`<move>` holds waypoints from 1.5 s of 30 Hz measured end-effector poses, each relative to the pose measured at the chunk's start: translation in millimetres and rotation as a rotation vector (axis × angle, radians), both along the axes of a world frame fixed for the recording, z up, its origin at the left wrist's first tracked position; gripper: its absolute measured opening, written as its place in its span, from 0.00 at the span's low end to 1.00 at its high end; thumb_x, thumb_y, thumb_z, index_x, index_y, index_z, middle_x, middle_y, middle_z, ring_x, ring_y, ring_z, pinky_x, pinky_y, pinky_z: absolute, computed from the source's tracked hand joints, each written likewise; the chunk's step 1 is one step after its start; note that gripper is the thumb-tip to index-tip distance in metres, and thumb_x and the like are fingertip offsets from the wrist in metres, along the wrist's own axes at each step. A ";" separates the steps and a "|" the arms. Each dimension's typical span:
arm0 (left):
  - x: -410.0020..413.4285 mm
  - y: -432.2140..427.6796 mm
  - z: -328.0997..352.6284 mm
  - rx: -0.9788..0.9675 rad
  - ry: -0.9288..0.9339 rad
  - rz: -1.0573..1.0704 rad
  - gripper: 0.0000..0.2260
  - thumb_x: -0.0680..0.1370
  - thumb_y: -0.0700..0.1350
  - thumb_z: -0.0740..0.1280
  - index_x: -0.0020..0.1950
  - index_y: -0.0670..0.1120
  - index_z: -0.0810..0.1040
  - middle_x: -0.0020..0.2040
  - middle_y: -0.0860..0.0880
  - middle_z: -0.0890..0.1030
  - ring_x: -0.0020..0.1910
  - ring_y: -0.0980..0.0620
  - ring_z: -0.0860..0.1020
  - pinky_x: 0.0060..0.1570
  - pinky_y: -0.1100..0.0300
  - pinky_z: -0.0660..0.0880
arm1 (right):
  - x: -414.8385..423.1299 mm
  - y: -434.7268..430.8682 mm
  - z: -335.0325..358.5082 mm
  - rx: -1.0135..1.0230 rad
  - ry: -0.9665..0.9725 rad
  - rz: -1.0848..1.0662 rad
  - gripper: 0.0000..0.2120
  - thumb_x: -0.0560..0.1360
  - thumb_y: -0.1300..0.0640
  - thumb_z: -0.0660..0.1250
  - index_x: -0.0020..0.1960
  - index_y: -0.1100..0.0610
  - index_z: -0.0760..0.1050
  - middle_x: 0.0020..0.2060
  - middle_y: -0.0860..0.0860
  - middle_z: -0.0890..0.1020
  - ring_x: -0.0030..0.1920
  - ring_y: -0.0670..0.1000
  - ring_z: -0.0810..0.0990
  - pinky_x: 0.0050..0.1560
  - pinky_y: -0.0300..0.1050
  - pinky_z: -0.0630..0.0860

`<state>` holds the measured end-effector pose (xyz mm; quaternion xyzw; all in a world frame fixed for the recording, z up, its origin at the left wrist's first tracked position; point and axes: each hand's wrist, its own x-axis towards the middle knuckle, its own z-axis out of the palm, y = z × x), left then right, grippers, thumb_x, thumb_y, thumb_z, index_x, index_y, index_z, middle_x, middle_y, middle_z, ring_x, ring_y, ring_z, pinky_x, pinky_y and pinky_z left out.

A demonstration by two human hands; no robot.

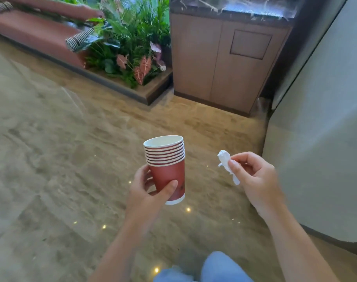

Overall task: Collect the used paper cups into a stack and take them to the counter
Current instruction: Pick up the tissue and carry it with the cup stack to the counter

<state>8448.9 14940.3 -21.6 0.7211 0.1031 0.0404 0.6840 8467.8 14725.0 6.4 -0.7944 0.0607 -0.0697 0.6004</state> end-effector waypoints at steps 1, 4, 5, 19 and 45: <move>23.7 -3.5 -0.9 -0.006 0.015 -0.023 0.22 0.65 0.37 0.77 0.54 0.51 0.74 0.50 0.53 0.80 0.40 0.66 0.79 0.36 0.71 0.74 | 17.8 -3.1 -2.1 0.009 0.011 -0.030 0.07 0.72 0.60 0.67 0.36 0.52 0.77 0.28 0.54 0.79 0.26 0.43 0.71 0.28 0.31 0.67; 96.3 -19.9 -6.6 -0.027 0.048 -0.103 0.22 0.64 0.38 0.77 0.52 0.52 0.75 0.47 0.55 0.81 0.41 0.64 0.79 0.36 0.71 0.74 | 75.5 -16.9 -10.4 0.029 0.045 -0.091 0.06 0.72 0.59 0.67 0.36 0.53 0.78 0.32 0.58 0.81 0.27 0.44 0.73 0.30 0.33 0.69; 121.1 -26.8 -8.3 -0.040 0.057 -0.124 0.22 0.62 0.41 0.77 0.52 0.53 0.75 0.46 0.56 0.82 0.42 0.63 0.80 0.36 0.70 0.75 | 96.8 -23.0 -13.6 0.032 0.053 -0.103 0.06 0.72 0.59 0.67 0.36 0.53 0.78 0.32 0.58 0.82 0.28 0.45 0.73 0.32 0.35 0.70; 477.0 -117.8 6.6 -0.065 0.047 -0.251 0.22 0.60 0.45 0.75 0.52 0.55 0.75 0.45 0.61 0.82 0.44 0.63 0.80 0.39 0.69 0.75 | 433.9 -116.9 -0.5 0.012 0.017 -0.230 0.06 0.72 0.58 0.66 0.38 0.52 0.78 0.29 0.39 0.81 0.29 0.39 0.74 0.30 0.28 0.69; 1046.7 -223.9 4.5 -0.007 0.052 -0.568 0.25 0.63 0.42 0.77 0.57 0.47 0.74 0.47 0.56 0.83 0.44 0.62 0.80 0.38 0.72 0.74 | 942.2 -203.0 -12.3 -0.013 0.045 -0.524 0.07 0.73 0.57 0.66 0.37 0.48 0.78 0.33 0.46 0.81 0.31 0.41 0.76 0.31 0.29 0.70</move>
